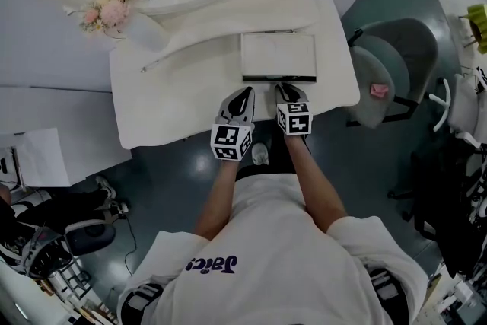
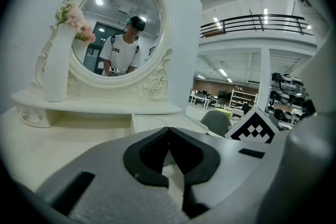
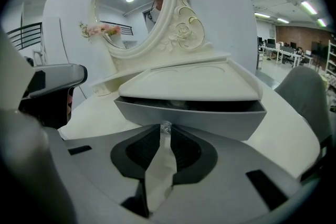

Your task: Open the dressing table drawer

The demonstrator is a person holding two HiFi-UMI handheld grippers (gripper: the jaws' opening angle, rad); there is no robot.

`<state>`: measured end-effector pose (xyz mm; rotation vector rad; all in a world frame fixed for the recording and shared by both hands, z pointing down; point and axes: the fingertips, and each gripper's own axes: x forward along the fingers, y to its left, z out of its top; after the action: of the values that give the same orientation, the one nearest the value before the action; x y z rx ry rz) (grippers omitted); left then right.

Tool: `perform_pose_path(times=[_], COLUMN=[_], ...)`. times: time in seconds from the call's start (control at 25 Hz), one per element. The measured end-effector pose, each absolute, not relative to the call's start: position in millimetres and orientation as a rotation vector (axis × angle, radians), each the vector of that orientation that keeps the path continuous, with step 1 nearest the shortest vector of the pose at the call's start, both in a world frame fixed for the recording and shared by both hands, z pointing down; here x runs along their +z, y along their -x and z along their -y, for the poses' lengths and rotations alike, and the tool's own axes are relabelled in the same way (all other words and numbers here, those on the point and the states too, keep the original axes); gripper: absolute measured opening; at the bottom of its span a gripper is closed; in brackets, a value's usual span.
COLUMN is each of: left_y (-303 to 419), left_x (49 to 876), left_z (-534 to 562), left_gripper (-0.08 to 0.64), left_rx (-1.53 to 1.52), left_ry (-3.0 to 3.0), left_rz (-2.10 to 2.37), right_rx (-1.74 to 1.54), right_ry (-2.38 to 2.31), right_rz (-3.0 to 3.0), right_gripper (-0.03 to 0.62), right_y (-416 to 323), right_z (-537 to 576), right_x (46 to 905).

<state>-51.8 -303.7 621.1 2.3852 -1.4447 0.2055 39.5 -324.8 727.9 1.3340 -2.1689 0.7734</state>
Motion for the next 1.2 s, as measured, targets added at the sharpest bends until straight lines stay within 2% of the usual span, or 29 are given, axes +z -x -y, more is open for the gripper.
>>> perform_pose_path(times=[1.2], left_y=[39.0], left_x=[629.4], left_z=[232.7], left_gripper=[0.015], left_rx=[0.217], left_ry=[-2.443], left_rz=[1.368], right_rx=[0.764], right_ry=[-1.348], right_rz=[2.178], right_gripper=[0.066], right_y=[-34.7], right_z=[236.0], right_x=[730.9])
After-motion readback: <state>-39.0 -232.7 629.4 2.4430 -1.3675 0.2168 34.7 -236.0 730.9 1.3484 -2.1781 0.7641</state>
